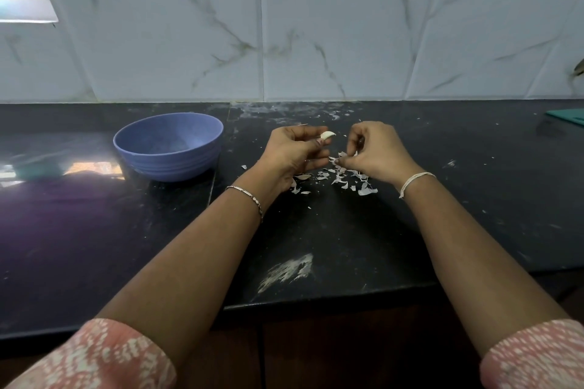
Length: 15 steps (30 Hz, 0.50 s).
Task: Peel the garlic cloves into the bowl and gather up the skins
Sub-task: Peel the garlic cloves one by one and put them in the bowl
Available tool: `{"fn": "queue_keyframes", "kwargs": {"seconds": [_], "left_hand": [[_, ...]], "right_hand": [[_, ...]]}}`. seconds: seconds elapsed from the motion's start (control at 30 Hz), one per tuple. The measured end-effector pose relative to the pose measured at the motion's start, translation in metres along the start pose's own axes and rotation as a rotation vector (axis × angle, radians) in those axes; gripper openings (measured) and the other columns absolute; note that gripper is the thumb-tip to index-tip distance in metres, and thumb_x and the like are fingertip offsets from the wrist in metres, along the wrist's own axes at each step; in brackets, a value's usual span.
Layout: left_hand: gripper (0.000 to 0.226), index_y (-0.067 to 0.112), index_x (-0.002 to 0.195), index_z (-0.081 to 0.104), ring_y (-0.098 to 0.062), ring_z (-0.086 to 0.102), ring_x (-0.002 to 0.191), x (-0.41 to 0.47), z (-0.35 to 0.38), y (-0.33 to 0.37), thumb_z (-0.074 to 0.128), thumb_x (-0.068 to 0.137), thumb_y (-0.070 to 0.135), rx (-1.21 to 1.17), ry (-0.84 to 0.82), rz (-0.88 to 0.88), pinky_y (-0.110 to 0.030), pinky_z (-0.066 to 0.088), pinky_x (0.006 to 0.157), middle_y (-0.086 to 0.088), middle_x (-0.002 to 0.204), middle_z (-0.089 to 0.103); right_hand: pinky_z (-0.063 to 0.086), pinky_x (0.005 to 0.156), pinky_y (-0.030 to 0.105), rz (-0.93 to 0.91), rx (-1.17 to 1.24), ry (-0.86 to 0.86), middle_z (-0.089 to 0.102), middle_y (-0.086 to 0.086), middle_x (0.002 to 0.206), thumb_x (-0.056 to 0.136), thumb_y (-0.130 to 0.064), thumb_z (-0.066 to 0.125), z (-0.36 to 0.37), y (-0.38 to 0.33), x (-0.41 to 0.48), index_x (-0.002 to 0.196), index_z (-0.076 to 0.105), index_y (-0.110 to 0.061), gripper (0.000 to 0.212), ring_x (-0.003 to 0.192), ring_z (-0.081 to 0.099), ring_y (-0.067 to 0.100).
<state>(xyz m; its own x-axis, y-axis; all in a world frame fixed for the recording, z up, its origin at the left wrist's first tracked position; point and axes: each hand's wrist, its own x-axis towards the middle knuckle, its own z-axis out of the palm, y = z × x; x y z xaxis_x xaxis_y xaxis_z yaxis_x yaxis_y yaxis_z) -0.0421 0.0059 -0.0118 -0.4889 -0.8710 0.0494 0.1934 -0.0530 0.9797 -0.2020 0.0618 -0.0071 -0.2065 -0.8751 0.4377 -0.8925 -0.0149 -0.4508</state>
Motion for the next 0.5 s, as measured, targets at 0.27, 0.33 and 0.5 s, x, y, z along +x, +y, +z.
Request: {"fn": "queue_keyframes", "kwargs": {"seconds": [0.27, 0.33, 0.5], "left_hand": [[0.017, 0.003, 0.102, 0.071, -0.010, 0.066, 0.064, 0.000, 0.002, 0.000, 0.072, 0.085, 0.003, 0.061, 0.035, 0.024, -0.023, 0.059, 0.062, -0.009, 0.086, 0.070], [0.017, 0.002, 0.101, 0.072, -0.011, 0.065, 0.065, -0.001, 0.002, 0.000, 0.074, 0.084, 0.004, 0.063, 0.033, 0.031, -0.024, 0.059, 0.063, -0.008, 0.084, 0.070], [0.022, 0.000, 0.103, 0.072, -0.012, 0.066, 0.065, -0.001, 0.003, 0.000, 0.076, 0.083, 0.008, 0.073, 0.032, 0.029, -0.023, 0.058, 0.061, -0.005, 0.079, 0.070]], "right_hand": [[0.047, 0.061, 0.011, -0.044, 0.159, 0.151, 0.068, -0.009, 0.075, 0.084, -0.016, 0.069, 0.005, -0.006, 0.000, 0.088, 0.073, -0.020, 0.006, 0.069, 0.064, 0.008], [0.047, 0.061, 0.011, -0.053, 0.128, 0.170, 0.069, -0.007, 0.074, 0.085, -0.017, 0.070, 0.006, -0.007, -0.001, 0.088, 0.074, -0.019, 0.006, 0.069, 0.064, 0.007], [0.053, 0.064, 0.018, -0.060, 0.136, 0.209, 0.070, -0.008, 0.074, 0.085, -0.021, 0.070, 0.006, -0.011, -0.003, 0.091, 0.076, -0.023, 0.009, 0.068, 0.065, 0.006]]}}
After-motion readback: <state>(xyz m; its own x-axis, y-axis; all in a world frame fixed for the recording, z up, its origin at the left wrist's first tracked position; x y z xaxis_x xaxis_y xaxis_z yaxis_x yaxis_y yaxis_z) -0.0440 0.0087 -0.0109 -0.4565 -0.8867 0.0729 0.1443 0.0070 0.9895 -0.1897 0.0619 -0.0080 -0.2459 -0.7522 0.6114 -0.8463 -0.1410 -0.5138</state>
